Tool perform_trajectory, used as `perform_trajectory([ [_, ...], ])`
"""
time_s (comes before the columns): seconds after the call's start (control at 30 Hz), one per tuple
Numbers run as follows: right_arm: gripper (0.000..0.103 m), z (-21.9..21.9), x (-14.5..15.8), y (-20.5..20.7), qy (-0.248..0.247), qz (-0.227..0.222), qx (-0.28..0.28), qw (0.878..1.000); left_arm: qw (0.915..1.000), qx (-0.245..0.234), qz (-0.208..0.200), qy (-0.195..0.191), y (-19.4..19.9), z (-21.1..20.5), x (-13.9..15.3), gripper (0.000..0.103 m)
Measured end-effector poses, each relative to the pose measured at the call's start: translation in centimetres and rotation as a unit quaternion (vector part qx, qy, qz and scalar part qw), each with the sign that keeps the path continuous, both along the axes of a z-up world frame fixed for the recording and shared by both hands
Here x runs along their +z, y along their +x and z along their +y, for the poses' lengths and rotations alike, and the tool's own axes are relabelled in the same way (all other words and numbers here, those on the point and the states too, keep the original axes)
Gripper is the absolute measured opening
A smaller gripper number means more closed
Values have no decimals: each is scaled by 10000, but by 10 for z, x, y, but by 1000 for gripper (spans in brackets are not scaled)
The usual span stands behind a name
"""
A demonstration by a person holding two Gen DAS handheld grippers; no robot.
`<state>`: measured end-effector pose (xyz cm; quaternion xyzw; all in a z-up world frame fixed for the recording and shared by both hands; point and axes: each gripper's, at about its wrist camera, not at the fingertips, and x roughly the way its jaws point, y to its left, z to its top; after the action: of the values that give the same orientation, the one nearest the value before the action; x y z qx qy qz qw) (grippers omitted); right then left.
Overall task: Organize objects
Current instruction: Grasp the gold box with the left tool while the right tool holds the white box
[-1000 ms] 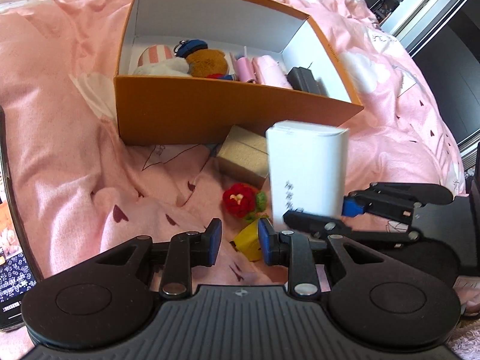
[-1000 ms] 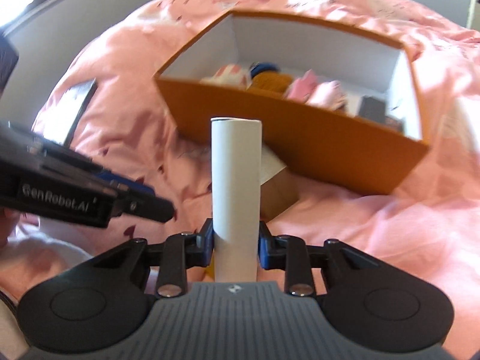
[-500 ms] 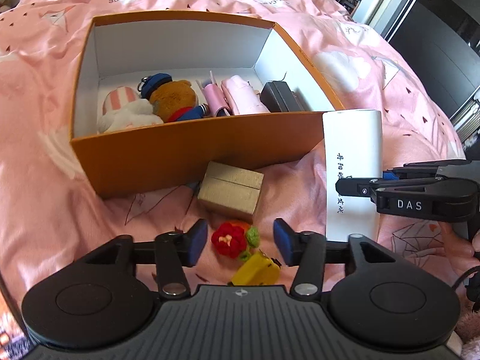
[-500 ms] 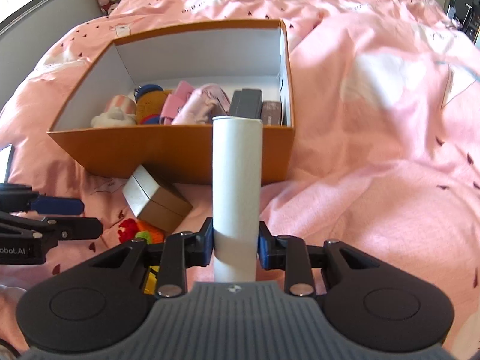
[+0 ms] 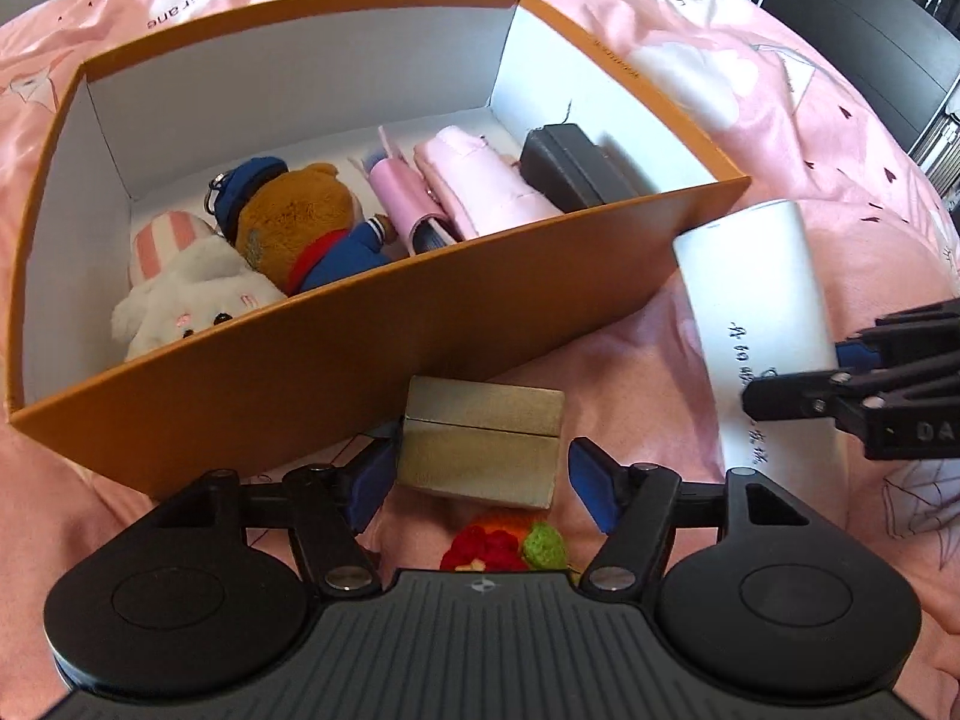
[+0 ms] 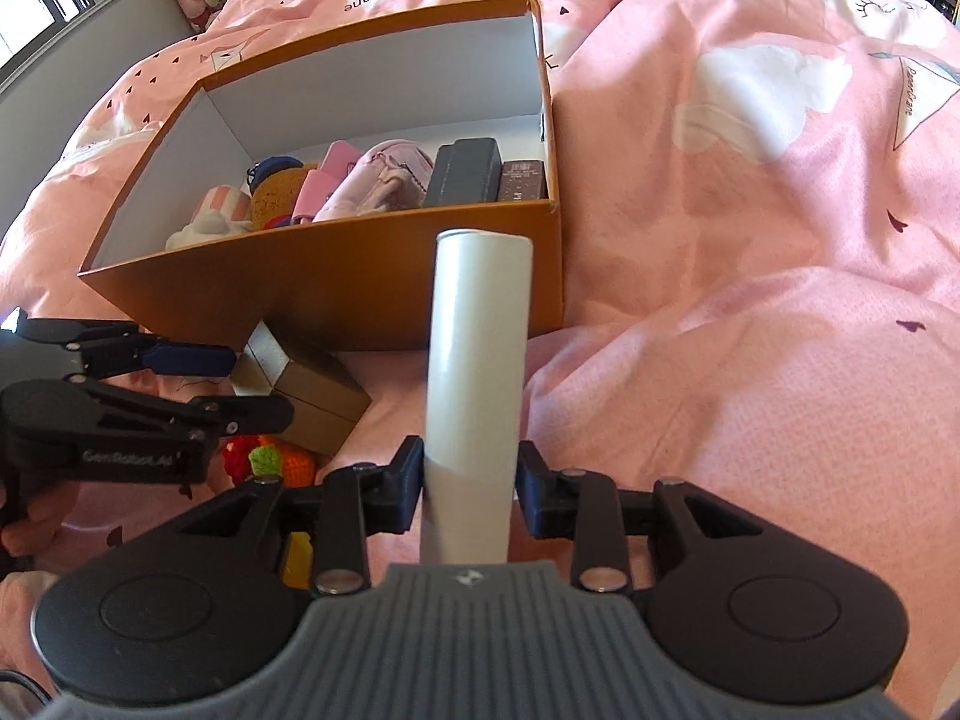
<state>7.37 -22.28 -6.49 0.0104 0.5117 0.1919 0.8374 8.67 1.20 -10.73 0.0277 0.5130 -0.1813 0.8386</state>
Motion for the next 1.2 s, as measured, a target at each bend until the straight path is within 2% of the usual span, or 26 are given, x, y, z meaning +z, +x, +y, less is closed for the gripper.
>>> perform_trajectory([
  [0.17,35,-4,0,-1,37,63,-17,10000,9998,69,148,-131,6,1,-7,74],
  [0.4,34,-9,2,-9,51,42,-77,9999,9999,74,31,-88,-1,-2,-3,70],
  [0.5,33,-9,3,-9,75,9,-39,10000,9999,78,14,-109,-5,-3,3,70],
  [0.67,25,-9,16,-10,194,-22,170,9997,9997,124,-109,-169,-18,-2,25,70],
  [0.8,24,-2,24,-14,14,-119,488,9987,9995,227,-89,-224,-26,-1,41,70],
  [0.97,27,14,12,5,-367,196,631,9971,9994,280,-41,-193,-25,-11,39,70],
  [1.0,33,18,8,11,-408,307,625,9967,9994,301,-57,-188,-27,-10,39,70],
  [1.2,40,31,-9,27,-440,709,648,9944,9986,357,-173,-348,-35,-4,48,70],
])
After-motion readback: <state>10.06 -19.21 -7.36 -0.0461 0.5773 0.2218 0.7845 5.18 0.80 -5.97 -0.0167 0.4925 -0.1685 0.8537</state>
